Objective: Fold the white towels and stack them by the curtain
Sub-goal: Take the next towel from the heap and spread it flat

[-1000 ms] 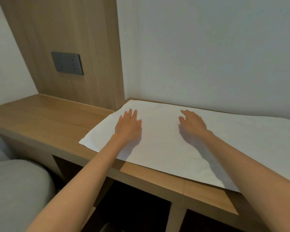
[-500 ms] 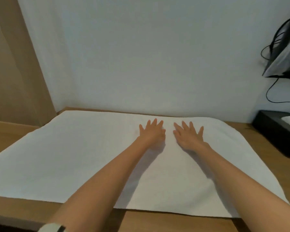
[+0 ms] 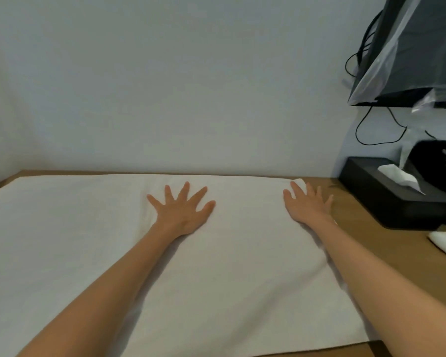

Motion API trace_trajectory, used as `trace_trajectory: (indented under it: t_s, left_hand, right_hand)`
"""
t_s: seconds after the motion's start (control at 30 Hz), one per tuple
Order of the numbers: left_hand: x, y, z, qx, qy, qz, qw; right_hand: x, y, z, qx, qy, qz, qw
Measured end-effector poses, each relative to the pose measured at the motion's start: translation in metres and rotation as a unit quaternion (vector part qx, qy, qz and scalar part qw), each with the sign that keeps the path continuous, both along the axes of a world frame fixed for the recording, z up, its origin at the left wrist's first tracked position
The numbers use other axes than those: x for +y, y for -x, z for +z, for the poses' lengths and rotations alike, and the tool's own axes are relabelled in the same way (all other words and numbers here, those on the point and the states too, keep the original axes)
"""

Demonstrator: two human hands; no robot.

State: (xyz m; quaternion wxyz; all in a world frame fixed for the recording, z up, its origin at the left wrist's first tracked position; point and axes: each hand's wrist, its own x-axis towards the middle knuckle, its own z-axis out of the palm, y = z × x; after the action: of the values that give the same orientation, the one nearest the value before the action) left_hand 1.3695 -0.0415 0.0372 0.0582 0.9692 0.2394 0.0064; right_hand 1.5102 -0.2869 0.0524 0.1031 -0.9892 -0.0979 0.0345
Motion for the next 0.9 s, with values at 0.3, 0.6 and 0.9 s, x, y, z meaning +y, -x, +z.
trace_trajectory:
  t_s: [0.3,0.6,0.9]
  left_hand:
    - [-0.006,0.009,0.007,-0.014,0.012,-0.019,1.000]
    - [-0.033,0.068,0.016,-0.003,0.010,-0.067,0.998]
    - [-0.039,0.099,0.002,-0.042,0.016,-0.055,0.997]
  right_hand:
    - [0.054,0.049,0.027,0.024,-0.040,0.177,0.983]
    - [0.056,0.146,0.019,0.079,-0.017,0.248,0.965]
    - [-0.003,0.169,-0.008,-0.003,0.019,0.193,0.981]
